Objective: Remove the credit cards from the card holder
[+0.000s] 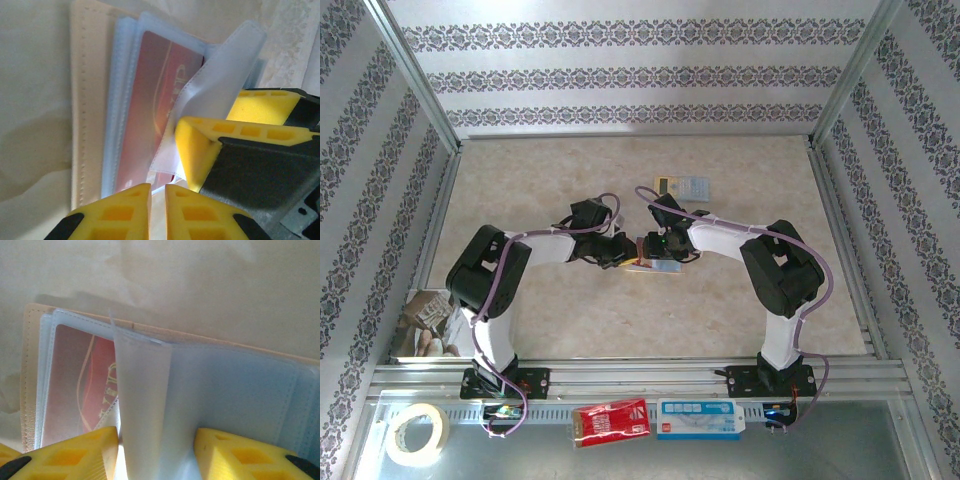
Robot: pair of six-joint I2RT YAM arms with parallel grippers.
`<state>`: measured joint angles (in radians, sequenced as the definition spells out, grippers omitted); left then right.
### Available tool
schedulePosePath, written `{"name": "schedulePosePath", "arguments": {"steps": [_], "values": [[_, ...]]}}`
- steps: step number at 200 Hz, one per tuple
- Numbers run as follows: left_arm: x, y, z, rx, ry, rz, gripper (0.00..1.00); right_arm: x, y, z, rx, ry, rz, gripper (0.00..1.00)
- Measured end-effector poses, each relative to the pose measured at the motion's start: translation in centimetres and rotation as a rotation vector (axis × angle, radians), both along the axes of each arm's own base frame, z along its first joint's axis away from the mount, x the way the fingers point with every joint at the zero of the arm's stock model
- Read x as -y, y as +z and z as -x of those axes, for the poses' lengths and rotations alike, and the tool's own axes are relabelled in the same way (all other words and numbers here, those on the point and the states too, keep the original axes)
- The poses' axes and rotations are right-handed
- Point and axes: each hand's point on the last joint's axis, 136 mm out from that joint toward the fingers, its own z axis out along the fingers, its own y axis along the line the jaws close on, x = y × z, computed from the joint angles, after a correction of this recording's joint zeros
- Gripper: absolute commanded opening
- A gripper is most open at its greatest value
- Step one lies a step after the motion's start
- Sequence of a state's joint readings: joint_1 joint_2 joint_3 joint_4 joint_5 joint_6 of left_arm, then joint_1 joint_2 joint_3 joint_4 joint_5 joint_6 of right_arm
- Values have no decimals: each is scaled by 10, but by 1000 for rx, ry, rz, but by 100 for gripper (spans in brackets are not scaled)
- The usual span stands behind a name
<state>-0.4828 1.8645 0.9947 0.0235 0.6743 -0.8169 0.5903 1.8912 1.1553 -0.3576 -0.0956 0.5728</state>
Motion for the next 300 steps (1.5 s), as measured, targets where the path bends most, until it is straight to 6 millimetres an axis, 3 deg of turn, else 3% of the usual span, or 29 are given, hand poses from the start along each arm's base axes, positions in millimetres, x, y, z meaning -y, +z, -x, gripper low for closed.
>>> {"name": "schedulePosePath", "arguments": {"steps": [45, 109, 172, 201, 233, 260, 300], "values": [[-3, -10, -10, 1, 28, -62, 8, 0, 0, 0, 0, -4, -1, 49], [-6, -16, -10, -1, 38, -95, 9, 6, 6, 3, 17, -15, 8, 51], [-7, -17, -9, 3, 27, -100, 11, 72, 35, 12, 77, -173, 107, 51], [-6, -16, -9, -2, 22, -102, 12, 88, 51, 13, 120, -216, 116, 51], [-6, -15, -9, -3, 15, -107, 14, 87, 82, 11, 200, -223, 63, 52], [-5, -13, -9, 2, 1, -104, 18, 72, 106, 4, 261, -202, -42, 52], [-4, 2, -13, 34, 4, -97, 25, 40, 107, 2, 252, -144, -210, 44]]}}
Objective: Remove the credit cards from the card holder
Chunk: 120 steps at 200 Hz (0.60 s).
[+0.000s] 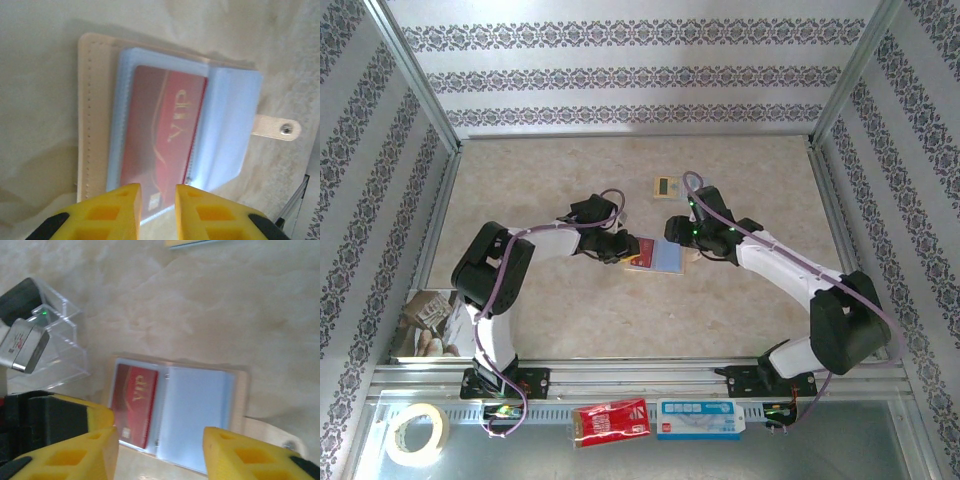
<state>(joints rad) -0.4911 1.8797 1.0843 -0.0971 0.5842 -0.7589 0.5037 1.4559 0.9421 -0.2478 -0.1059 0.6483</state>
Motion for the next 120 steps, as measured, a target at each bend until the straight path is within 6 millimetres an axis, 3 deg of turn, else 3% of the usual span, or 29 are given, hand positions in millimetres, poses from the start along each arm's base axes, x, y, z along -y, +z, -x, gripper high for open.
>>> {"name": "schedulePosePath", "arguments": {"steps": [30, 58, 120], "values": [[-5, 18, -11, 74, 26, -30, 17, -17, -24, 0, -72, 10, -83, 33], [-8, 23, -23, 107, 46, -63, 13, -27, -46, -1, -142, -1, -127, 24], [-10, 2, -29, 77, 42, -126, 9, -39, -77, -4, -224, -22, -180, 20]]}}
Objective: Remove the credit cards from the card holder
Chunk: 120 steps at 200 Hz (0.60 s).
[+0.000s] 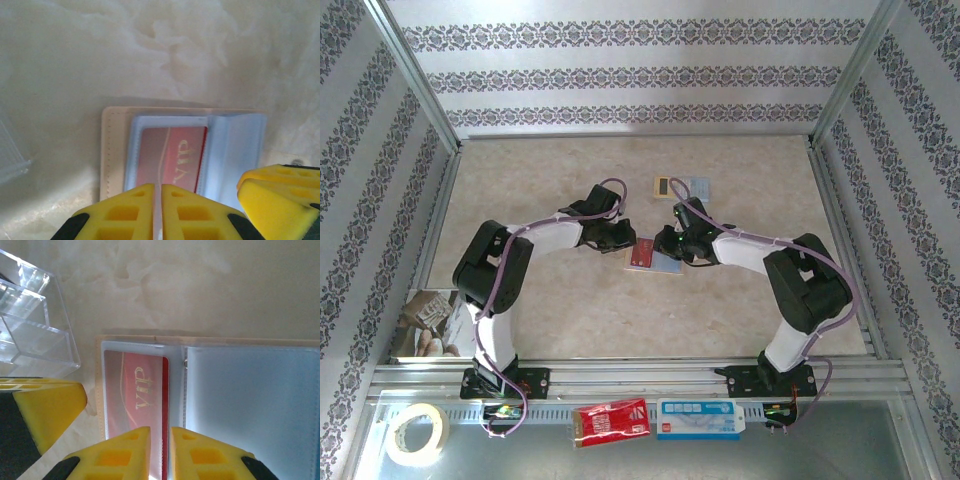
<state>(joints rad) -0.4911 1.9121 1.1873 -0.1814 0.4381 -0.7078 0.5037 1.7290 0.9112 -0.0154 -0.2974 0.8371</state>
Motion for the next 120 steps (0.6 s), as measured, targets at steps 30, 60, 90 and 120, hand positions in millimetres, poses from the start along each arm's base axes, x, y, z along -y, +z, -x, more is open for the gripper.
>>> {"name": "schedulePosePath", "arguments": {"steps": [30, 60, 90, 120], "values": [[-3, -8, 2, -18, 1, -22, 7, -4, -2, -1, -4, 7, -18, 19], [-2, -11, 1, -24, 1, -25, 7, -5, -4, 0, -8, 12, -23, 19], [-2, -15, 0, -30, 2, -29, 7, -5, -9, 0, -19, 12, -17, 17], [-2, -18, 1, -37, 1, -33, 6, -5, -13, 2, -31, 18, -17, 16]]}}
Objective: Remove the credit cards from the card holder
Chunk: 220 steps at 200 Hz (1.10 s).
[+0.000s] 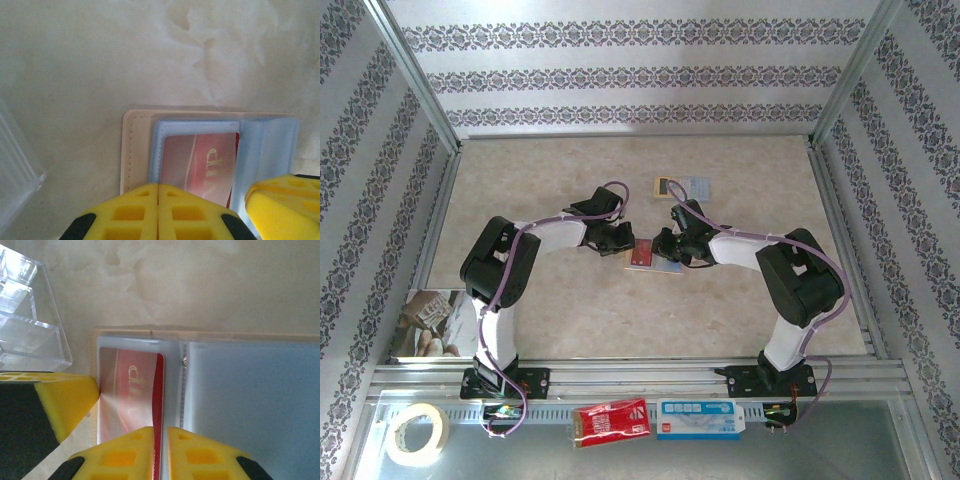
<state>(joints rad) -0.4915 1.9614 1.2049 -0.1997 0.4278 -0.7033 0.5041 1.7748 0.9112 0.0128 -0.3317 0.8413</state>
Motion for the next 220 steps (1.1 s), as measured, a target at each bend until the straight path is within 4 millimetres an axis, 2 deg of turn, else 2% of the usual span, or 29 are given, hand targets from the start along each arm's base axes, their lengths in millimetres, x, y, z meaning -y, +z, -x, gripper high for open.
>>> {"name": "schedulePosePath", "arguments": {"steps": [220], "values": [[0, 0, 0, 0, 0, 0, 6, -6, -11, 2, -27, 28, -32, 15]]}}
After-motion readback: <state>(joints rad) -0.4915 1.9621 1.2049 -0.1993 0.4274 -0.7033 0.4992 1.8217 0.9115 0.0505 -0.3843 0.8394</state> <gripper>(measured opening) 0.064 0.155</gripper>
